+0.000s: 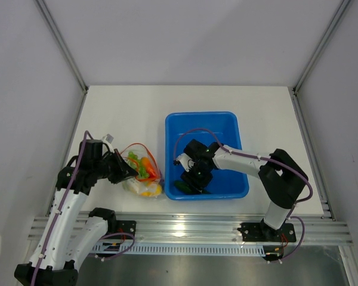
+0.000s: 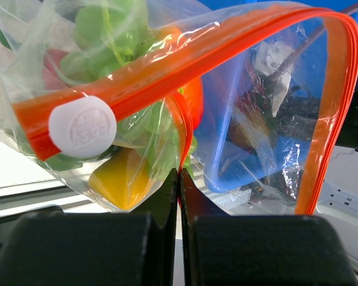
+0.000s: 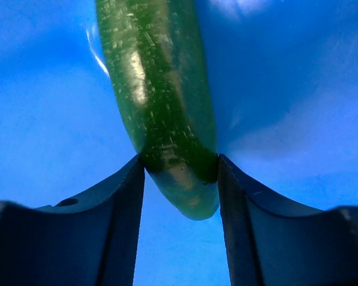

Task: Place the food in the zip-top bag and seal the zipper
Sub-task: Pick up the fake vegetable from the bin.

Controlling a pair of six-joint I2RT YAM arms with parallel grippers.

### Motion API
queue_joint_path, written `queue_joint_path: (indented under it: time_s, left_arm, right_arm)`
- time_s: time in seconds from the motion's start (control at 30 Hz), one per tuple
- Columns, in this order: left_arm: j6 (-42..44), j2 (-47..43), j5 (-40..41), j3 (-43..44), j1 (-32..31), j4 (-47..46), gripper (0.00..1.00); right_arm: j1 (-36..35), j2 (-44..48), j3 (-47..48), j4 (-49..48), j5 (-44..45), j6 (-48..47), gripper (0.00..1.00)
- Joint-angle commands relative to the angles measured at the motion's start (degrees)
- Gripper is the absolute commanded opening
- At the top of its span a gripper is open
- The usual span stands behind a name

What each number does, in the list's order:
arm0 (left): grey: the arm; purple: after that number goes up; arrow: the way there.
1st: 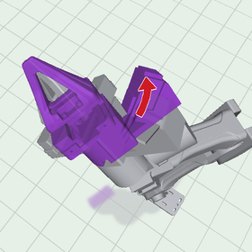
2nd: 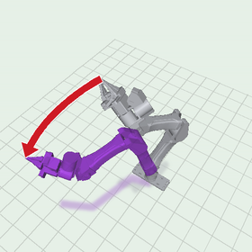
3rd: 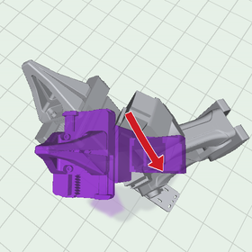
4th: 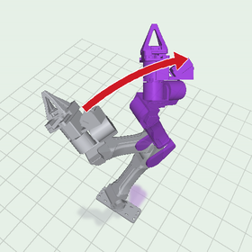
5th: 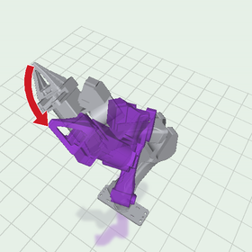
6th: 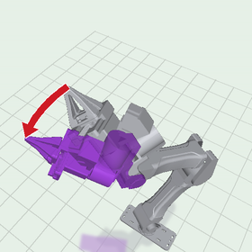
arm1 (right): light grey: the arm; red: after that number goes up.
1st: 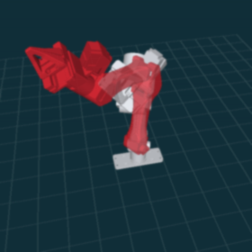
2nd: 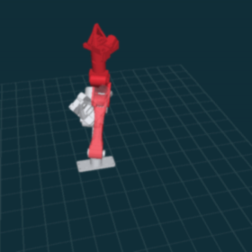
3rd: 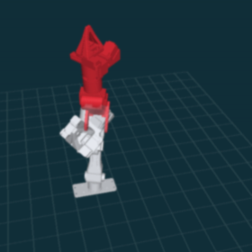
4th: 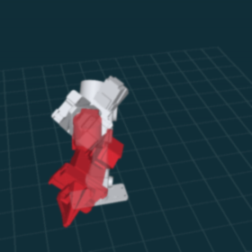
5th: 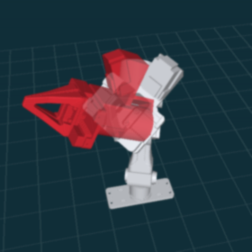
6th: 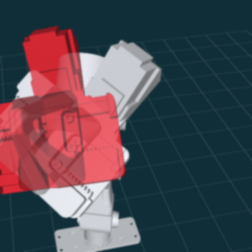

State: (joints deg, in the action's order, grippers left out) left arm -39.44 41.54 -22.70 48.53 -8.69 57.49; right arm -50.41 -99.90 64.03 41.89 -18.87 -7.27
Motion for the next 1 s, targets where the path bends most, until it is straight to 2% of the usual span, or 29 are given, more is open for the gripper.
queue_joint_path:
  time_s: [0.0,0.47,0.7,0.97]
  left_arm:
    - [0.6,-0.8,0.0,-0.1,0.4,-1.3,0.01]
    - [0.9,-1.6,0.4,-0.9,0.5,-1.2,0.01]
    - [0.9,-1.6,0.2,-1.2,0.6,-1.4,0.01]
    - [1.0,-1.5,0.0,-1.1,0.6,-1.2,0.01]
  right_arm:
    - [-1.4,-2.3,0.9,0.0,3.2,0.9,0.46]
    - [-4.7,-7.5,-2.9,-4.5,11.7,7.0,0.2]
    - [-5.5,-8.1,-5.8,-8.1,18.9,11.0,0.02]
    - [-4.8,-8.5,-4.7,-8.2,29.7,13.0,0.0]
